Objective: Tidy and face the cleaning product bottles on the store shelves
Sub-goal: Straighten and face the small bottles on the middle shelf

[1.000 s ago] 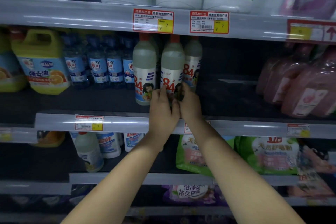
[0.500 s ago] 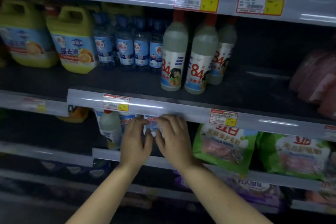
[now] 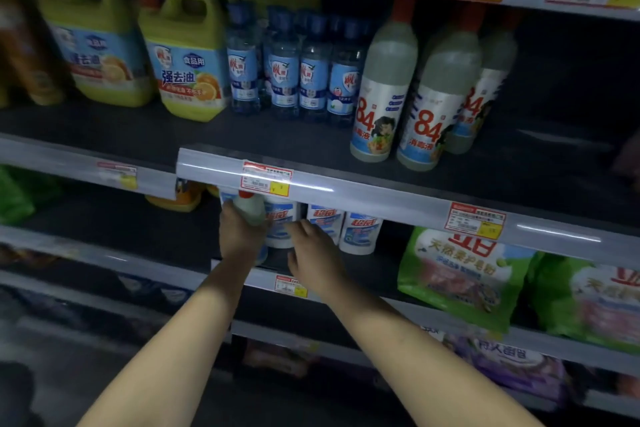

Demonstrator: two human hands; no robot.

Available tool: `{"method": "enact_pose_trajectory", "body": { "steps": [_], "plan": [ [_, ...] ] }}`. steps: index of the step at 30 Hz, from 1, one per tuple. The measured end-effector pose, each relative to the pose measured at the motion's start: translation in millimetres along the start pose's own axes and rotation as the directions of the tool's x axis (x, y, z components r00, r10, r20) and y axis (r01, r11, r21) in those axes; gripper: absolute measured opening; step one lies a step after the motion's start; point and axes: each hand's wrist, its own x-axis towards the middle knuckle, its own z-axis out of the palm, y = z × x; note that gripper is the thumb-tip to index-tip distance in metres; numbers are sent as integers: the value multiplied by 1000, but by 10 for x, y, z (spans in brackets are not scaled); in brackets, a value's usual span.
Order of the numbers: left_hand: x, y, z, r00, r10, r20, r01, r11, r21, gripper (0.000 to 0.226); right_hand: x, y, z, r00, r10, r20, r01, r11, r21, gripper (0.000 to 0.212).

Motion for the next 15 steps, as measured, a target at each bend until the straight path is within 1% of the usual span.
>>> {"method": "enact_pose_trajectory", "body": {
  "steps": [2,4,7,9,12,15],
  "plan": [
    [-22,18,-34,999,16,-29,-15,999,29,64,-26,18,23,1000,9,13,-10,1000,13,48],
    [-95,25,-89,997,77,-27,-76,995,62,57,-57,45,31,999,31,33,-31,999,23,48],
    [-259,-24,-172,978,207,38,-210,975,67,54,-89,87,28,997,68,49,-70,997,40,48],
    [-389,-49,-212,957,275,92,-279,959,42,55,-103,103,17,996,84,40,-87,994,61,48],
    [-559,14,-273,927,345,150,-344,938,-31,52,-132,114,-3,994,109,2,-108,983,145,51],
    [-740,207,-357,902,383,197,-381,923,-54,54,-175,107,-56,992,123,-40,-107,954,279,62]
  ]
}}
